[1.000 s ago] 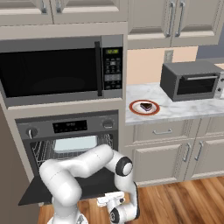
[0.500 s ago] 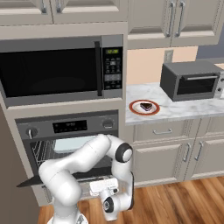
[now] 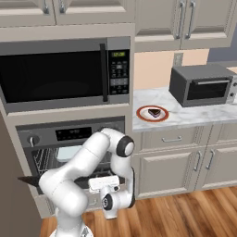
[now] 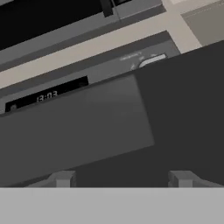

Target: Take the baked cake out of the oven and place it on the plate for cooling. Then close the oven door.

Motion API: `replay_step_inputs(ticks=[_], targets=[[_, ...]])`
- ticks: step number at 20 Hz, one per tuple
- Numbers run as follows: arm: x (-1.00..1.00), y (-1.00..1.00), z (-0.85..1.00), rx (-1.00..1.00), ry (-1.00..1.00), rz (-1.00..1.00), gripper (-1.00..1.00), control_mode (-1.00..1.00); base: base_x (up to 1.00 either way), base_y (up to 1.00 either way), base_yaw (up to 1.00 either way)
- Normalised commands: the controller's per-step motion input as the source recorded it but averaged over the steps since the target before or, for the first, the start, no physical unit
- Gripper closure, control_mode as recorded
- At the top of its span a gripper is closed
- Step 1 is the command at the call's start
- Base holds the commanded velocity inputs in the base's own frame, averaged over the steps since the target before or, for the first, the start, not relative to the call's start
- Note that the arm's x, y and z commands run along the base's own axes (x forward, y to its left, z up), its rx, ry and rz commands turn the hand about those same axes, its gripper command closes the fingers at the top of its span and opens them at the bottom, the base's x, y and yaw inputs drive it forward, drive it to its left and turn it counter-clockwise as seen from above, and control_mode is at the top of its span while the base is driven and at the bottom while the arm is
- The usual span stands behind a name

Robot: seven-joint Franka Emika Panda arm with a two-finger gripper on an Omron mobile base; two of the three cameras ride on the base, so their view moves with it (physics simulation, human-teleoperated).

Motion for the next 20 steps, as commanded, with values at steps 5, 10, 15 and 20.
replay_step_inputs(ticks=[5,10,15,20], targets=[[0.25,0.30,0.56,0.01,-0.01,0.00,-1.00,-1.00,0.00,0.00,0.00],[0.47,0.31,0.41,0.00,0.00,0.00,-1.00,-1.00,0.00,0.00,0.00],[0.58,0.30,0.36,0.00,0.00,0.00,-1.00,-1.00,0.00,0.00,0.00],[0.49,0.19,0.37,0.00,0.00,0.00,-1.00,-1.00,0.00,0.00,0.00]])
